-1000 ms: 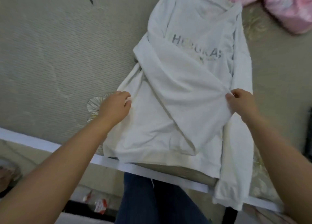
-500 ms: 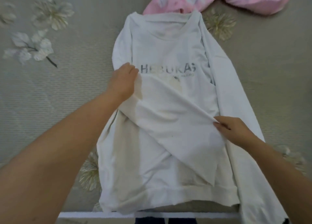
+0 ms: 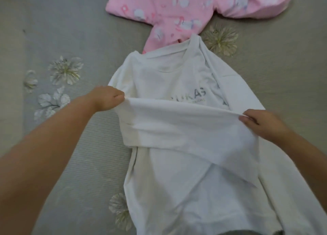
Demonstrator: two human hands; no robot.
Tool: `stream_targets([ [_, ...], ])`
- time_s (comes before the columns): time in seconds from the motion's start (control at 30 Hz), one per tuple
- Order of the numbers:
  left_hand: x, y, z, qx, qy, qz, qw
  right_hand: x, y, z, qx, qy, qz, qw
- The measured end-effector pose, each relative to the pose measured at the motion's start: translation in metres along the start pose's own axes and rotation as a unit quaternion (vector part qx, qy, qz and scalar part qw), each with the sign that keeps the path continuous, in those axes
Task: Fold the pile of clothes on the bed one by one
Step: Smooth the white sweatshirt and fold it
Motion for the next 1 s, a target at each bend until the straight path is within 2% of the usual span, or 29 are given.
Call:
stream_targets([
  [0.07,-0.001,0.023,0.014,0.011,-0.038,0.030,0.999,0.025,0.019,0.007,-0.013,-0.015,0.012,1.000],
  [0.17,0.003,0.065,0.016,0.135,-0.011,0.108,0.985,0.065,0.046,0.016,-0.030,-0.031,0.050,0.998],
  [0.23,0.010,0.093,0.010,0.165,-0.007,0.161,0.973,0.093,0.061,0.017,-0.087,-0.027,0.078,0.993],
  [0.37,0.025,0.111,-0.019,0.155,-0.094,0.234,0.955,0.145,0.085,0.006,-0.176,-0.012,0.094,0.980],
  [0.47,0.032,0.100,-0.046,0.087,-0.203,0.271,0.937,0.178,0.090,-0.002,-0.164,-0.072,0.077,0.981],
  [0.53,0.037,0.077,-0.067,0.020,-0.224,0.254,0.941,0.188,0.087,-0.013,-0.172,-0.081,0.051,0.980],
  [0.57,0.039,0.061,-0.078,-0.025,-0.240,0.214,0.947,0.188,0.082,-0.021,-0.164,-0.072,0.033,0.983],
  [0.6,0.040,0.042,-0.090,-0.067,-0.251,0.162,0.952,0.186,0.074,-0.028,-0.132,-0.063,0.010,0.989],
  [0.67,0.035,0.009,-0.114,-0.107,-0.219,0.094,0.965,0.176,0.052,-0.038,-0.014,-0.046,-0.055,0.997],
  [0.73,0.024,-0.002,-0.138,-0.101,-0.165,0.106,0.975,0.160,0.030,-0.038,0.144,-0.019,-0.144,0.979],
  [0.8,0.018,-0.001,-0.151,-0.114,-0.169,0.149,0.968,0.143,0.015,-0.033,0.298,0.053,-0.205,0.931],
  [0.83,0.018,0.001,-0.154,-0.127,-0.169,0.165,0.963,0.135,0.010,-0.029,0.300,0.094,-0.190,0.930],
  [0.87,0.019,0.003,-0.156,-0.132,-0.158,0.177,0.962,0.129,0.005,-0.023,0.256,0.133,-0.152,0.945],
  [0.93,0.019,0.010,-0.160,-0.128,-0.144,0.195,0.962,0.125,0.002,-0.016,0.099,0.187,-0.065,0.975],
  [1.0,0.017,0.017,-0.161,-0.118,-0.138,0.210,0.961,0.124,0.011,-0.009,-0.003,0.190,0.004,0.982],
])
Point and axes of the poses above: each hand's wrist, its own x-axis towards the middle knuckle, its own z-axis out of the back of the hand, y = z × x, the point moved 3 cm from there along x, towards the middle knuckle, and after that the axes turned 9 degrees about -y, right-handed, at the moved point
